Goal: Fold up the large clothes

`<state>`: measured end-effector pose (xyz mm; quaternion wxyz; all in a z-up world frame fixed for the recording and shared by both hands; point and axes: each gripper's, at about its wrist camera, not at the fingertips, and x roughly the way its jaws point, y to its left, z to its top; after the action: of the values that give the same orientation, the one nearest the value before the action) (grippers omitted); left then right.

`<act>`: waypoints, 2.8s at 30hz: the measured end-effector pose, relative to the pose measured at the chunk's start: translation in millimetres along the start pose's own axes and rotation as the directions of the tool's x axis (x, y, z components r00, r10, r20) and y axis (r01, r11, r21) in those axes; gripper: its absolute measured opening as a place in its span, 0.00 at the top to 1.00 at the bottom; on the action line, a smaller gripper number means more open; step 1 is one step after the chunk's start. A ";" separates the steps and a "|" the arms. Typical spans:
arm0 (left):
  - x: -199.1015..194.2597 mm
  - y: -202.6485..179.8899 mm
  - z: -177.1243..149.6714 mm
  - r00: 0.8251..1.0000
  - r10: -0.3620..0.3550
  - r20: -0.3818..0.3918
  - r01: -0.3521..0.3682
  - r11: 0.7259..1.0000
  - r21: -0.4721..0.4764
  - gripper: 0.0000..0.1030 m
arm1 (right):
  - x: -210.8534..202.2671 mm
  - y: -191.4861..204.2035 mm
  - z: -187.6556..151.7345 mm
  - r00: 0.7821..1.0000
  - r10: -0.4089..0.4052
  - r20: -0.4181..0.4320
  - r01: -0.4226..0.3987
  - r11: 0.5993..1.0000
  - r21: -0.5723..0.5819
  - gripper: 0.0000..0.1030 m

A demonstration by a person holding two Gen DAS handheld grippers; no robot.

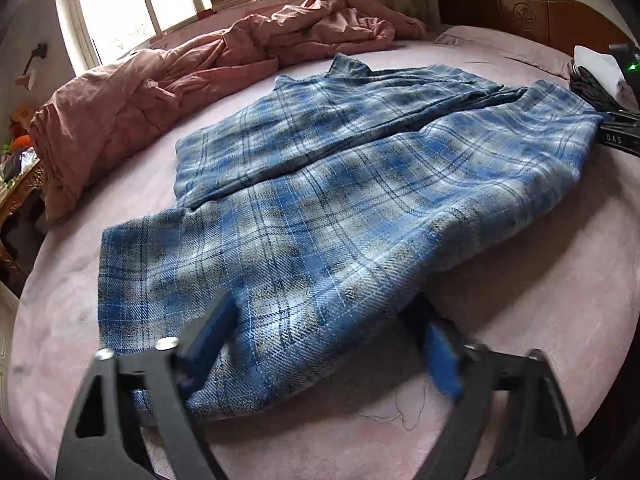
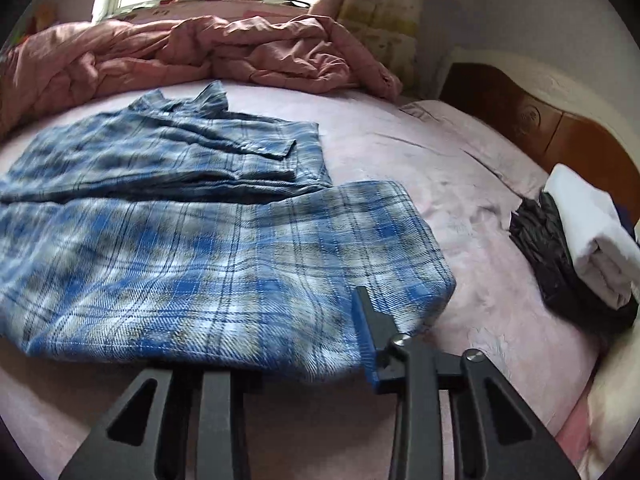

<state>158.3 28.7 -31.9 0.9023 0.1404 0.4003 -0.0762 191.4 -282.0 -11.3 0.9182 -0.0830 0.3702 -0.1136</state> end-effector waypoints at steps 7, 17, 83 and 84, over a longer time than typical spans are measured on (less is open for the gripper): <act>-12.2 17.6 6.9 0.993 0.105 0.058 -0.102 0.993 -0.055 0.91 | -2.3 -11.1 0.5 1.000 0.000 0.022 -0.001 0.998 0.067 0.94; -92.0 29.1 12.5 0.973 0.110 0.203 -0.086 0.989 -0.123 0.97 | -55.5 -34.2 1.3 0.983 0.125 0.137 -0.141 0.984 0.114 0.97; 113.3 185.4 77.4 0.984 -0.179 0.005 0.164 0.885 -0.437 0.34 | 131.8 -54.6 102.2 0.893 0.449 -0.042 -0.432 0.878 0.207 0.36; 114.9 182.7 77.1 0.976 -0.217 0.005 0.196 0.873 -0.447 0.69 | 129.2 -52.2 100.0 0.883 0.467 -0.044 -0.449 0.868 0.211 0.54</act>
<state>334.7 174.9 -32.9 0.8879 -0.1115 0.4400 -0.0754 344.1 -360.1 -13.2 0.9042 0.1028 0.4088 0.0681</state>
